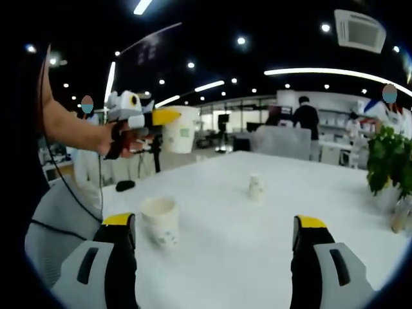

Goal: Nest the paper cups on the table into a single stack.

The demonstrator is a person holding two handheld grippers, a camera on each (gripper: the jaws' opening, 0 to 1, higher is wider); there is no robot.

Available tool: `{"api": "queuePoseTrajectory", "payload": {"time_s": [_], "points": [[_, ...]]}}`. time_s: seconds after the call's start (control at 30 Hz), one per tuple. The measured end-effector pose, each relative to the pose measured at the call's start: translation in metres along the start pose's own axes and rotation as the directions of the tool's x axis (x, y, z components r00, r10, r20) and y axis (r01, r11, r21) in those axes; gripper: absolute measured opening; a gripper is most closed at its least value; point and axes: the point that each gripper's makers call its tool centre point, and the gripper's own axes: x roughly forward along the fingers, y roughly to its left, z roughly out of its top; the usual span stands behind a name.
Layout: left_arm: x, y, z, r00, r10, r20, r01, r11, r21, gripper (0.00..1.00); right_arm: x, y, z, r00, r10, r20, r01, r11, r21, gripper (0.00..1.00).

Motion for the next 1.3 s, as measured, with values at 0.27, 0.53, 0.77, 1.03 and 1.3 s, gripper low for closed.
{"api": "queuePoseTrajectory", "payload": {"time_s": [0.27, 0.53, 0.77, 1.03, 1.3], "points": [[-0.007, -0.008, -0.008, 1.0, -0.002, -0.016, 0.002, 1.0, 0.021, 0.37, 0.002, 0.0, 0.002, 1.0, 0.004, 0.0, -0.004, 1.0, -0.001, 1.0], [-0.018, -0.02, -0.007, 1.0, -0.021, -0.005, 0.021, 0.999, 0.025, 0.37, 0.004, 0.0, 0.0, 1.0, 0.005, -0.008, -0.005, 1.0, 0.0, 1.0], [-0.025, -0.027, -0.01, 1.0, -0.028, 0.006, 0.028, 1.0, 0.01, 0.38, 0.005, 0.002, 0.003, 1.0, 0.007, -0.005, -0.007, 1.0, -0.001, 1.0], [-0.028, -0.04, -0.012, 0.999, -0.041, 0.012, 0.041, 0.999, 0.011, 0.38, 0.005, 0.003, 0.001, 1.0, 0.007, -0.01, -0.007, 1.0, 0.0, 1.0], [-0.029, -0.043, -0.015, 0.999, -0.039, 0.015, 0.038, 0.999, 0.019, 0.38, 0.007, 0.003, 0.0, 1.0, 0.013, -0.012, -0.013, 1.0, -0.001, 1.0]]}}
